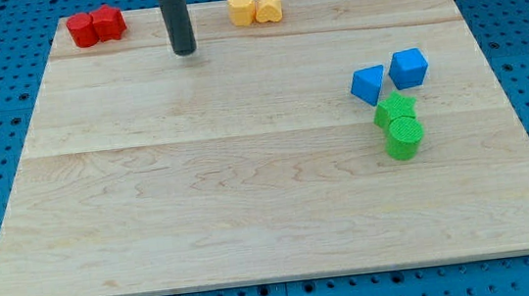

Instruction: Slightly push the green star along with green circle

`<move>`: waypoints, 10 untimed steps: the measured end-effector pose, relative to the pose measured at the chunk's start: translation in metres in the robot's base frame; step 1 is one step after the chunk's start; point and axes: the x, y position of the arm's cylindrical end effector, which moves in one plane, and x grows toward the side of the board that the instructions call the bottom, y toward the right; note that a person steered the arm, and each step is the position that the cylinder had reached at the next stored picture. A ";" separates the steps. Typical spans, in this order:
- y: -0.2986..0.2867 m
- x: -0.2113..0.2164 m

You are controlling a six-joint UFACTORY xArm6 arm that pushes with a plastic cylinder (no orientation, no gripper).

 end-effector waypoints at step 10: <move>0.211 0.168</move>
